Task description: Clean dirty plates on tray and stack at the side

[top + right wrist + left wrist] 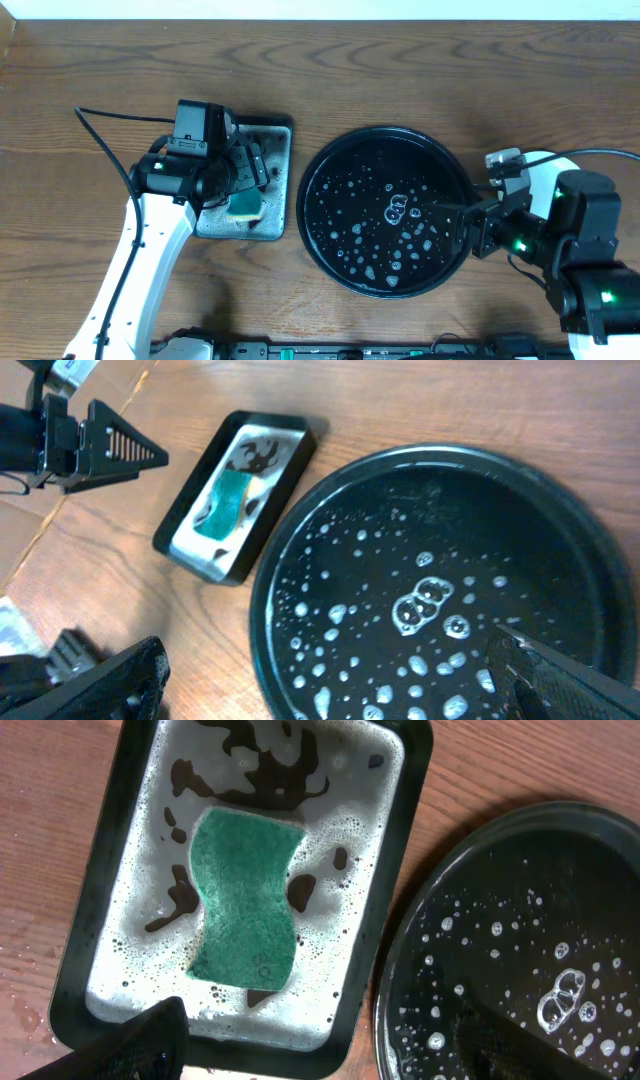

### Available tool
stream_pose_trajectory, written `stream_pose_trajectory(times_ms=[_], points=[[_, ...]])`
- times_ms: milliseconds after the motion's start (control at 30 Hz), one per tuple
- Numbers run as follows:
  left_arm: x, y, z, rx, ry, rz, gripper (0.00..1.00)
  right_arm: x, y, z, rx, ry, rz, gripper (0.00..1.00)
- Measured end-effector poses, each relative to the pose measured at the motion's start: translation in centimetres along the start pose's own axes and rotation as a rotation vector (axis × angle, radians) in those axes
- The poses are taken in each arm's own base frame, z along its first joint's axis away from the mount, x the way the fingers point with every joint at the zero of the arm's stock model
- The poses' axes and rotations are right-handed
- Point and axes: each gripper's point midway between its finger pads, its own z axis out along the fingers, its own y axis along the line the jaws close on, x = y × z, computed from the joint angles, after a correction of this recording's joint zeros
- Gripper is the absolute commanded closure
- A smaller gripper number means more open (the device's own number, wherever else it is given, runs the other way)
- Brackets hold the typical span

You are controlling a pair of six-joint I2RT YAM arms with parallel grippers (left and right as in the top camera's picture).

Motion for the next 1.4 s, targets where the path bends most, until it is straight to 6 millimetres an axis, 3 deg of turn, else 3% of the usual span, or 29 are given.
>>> stream_pose_trajectory(times_ms=[200,467,633,767,1167,1400], points=[[0.0,0.0,0.0,0.0,0.0,0.0,0.14,0.4,-0.5,-1.2,0.068,-0.082,-0.05,0.01],[0.0,0.0,0.0,0.0,0.0,0.0,0.14,2.2,-1.9,-0.6,0.115,-0.116,-0.067,0.01],[0.0,0.0,0.0,0.0,0.0,0.0,0.14,1.7,-3.0,-1.0,0.18,-0.219,-0.117,0.01],[0.0,0.0,0.0,0.0,0.001,0.0,0.14,2.7,-4.0,-1.3,0.234,-0.295,-0.146,0.01],[0.0,0.0,0.0,0.0,0.0,0.0,0.14,6.5,-7.0,0.6,0.299,-0.464,-0.239,0.01],[0.0,0.0,0.0,0.0,0.0,0.0,0.14,6.4,-8.1,1.9,0.301,-0.553,-0.286,0.01]])
